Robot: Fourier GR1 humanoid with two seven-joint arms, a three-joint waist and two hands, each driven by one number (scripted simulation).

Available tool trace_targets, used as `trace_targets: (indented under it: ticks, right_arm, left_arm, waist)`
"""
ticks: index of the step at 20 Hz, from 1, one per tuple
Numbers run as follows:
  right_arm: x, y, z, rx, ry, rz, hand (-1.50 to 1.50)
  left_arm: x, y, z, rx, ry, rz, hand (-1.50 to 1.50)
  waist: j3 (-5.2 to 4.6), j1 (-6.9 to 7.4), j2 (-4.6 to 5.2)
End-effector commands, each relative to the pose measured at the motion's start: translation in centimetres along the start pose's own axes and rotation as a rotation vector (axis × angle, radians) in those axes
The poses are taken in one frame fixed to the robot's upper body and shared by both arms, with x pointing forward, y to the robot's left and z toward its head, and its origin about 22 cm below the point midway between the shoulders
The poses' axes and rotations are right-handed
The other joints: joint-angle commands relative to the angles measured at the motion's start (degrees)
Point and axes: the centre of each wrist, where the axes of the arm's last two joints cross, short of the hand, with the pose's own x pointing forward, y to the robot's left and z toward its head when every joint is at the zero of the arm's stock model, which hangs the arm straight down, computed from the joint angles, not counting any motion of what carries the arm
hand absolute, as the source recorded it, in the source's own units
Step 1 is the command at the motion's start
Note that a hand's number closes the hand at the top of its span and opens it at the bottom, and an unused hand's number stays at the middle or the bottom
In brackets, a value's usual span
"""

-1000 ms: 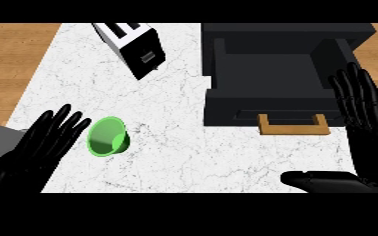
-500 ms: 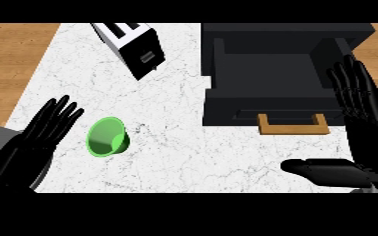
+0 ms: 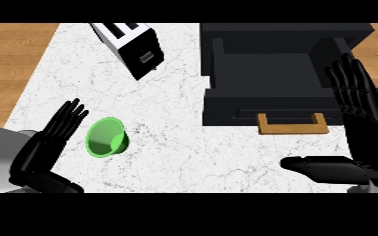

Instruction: Pick up the cup, place it into the drawer and close the drawer

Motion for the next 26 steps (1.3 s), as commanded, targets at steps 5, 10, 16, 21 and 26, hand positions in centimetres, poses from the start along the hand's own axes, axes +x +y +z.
trace_targets:
  ticks: [5, 10, 16, 21, 26]
  right_arm:
    - [1.6, 0.0, -0.6, 0.015, 0.003, 0.005, -1.50]
    - [0.4, -1.9, 1.1, 0.024, 0.000, -0.013, -1.50]
    - [0.1, 0.2, -1.4, 0.012, 0.003, 0.001, -1.50]
    - [0.4, -2.2, -0.7, 0.020, -0.026, -0.027, -1.50]
    - [-0.9, 0.7, -1.2, 0.027, -0.009, -0.026, -1.50]
  left_arm:
    - [-4.7, 2.2, 0.2, 0.066, 0.052, -0.055, -1.50]
    - [-7.5, 3.2, 1.3, 0.065, 0.049, -0.002, -1.50]
    - [-9.6, 3.0, 0.5, 0.089, 0.038, 0.000, -1.50]
    - [-10.4, 1.6, -0.5, 0.084, 0.022, 0.011, -1.50]
    - [-10.6, 1.4, -1.4, 0.075, -0.007, -0.002, -1.50]
  waist:
    - [-0.02, -0.09, 0.00]
    - [-0.02, -0.32, 0.06]
    - [-0.14, -0.81, 0.34]
    - [-0.15, -1.13, 0.35]
    - [-0.16, -0.76, 0.45]
